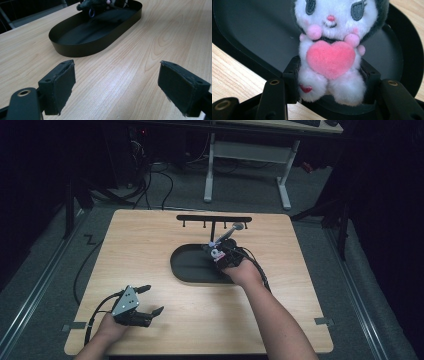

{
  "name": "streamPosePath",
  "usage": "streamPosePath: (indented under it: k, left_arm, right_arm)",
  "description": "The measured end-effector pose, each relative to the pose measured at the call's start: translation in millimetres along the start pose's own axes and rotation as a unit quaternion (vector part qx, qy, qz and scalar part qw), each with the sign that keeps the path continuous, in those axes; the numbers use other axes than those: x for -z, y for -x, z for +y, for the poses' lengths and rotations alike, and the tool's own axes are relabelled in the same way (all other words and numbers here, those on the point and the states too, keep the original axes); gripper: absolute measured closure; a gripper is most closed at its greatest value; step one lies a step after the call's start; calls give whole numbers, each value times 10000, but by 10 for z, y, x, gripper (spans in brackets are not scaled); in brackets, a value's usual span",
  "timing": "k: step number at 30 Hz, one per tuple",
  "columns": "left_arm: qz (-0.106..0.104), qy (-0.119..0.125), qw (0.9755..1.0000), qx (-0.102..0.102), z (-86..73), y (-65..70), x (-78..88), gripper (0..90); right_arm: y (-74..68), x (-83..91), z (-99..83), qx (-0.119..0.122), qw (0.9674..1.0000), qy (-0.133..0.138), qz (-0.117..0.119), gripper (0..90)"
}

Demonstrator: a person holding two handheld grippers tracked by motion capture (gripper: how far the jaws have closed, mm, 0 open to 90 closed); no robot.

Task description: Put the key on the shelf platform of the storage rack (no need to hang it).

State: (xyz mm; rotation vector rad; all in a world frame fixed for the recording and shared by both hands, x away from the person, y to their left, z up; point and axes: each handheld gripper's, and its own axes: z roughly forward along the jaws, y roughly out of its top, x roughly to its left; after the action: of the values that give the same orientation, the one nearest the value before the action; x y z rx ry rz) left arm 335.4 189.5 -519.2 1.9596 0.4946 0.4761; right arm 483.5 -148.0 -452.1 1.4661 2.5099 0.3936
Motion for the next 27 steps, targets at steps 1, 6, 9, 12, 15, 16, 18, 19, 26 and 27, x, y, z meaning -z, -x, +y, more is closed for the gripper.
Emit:
streamPosePath:
  k: [1, 6, 9, 12, 15, 16, 18, 19, 26, 27]
  left_arm:
    - [2, 1, 10000, 1, 0, 0, -1, 154]
    - [9, -5, 10000, 2, 0, 0, 0, 154]
    - [4, 8, 10000, -12, -1, 2, 7, 154]
    - [-14, 0, 10000, 0, -1, -2, 9, 154]
    - [-23, 4, 10000, -15, -1, 0, 10, 154]
    - [-16, 11, 10000, -26, -1, 2, 8, 154]
    - [-22, -7, 10000, -36, 1, 3, 3, 154]
    - [-24, -9, 10000, -42, 1, 4, -1, 154]
    - [-71, -70, 9999, -124, 7, 13, -17, 154]
    - [-63, -65, 9999, -122, 7, 14, -20, 154]
  right_arm:
    - [-9, 6, 15, 64, 10000, -8, -21, 474]
    - [-31, -24, 61, 107, 9999, -37, -82, 474]
    - [-44, -96, 58, 143, 9997, -155, -94, 474]
    - [-49, -120, 34, 105, 9998, -165, -24, 474]
    - [-58, -114, -18, 97, 9997, -229, 10, 473]
    - [-50, -109, -35, 149, 9996, -240, -2, 473]
    - [-39, -87, -67, 155, 9995, -259, -18, 473]
    - [-34, -71, -83, 144, 9995, -267, -49, 473]
    - [-1, -19, -203, 121, 9995, -302, -13, 471]
    - [-6, -21, -226, 62, 9994, -342, -23, 472]
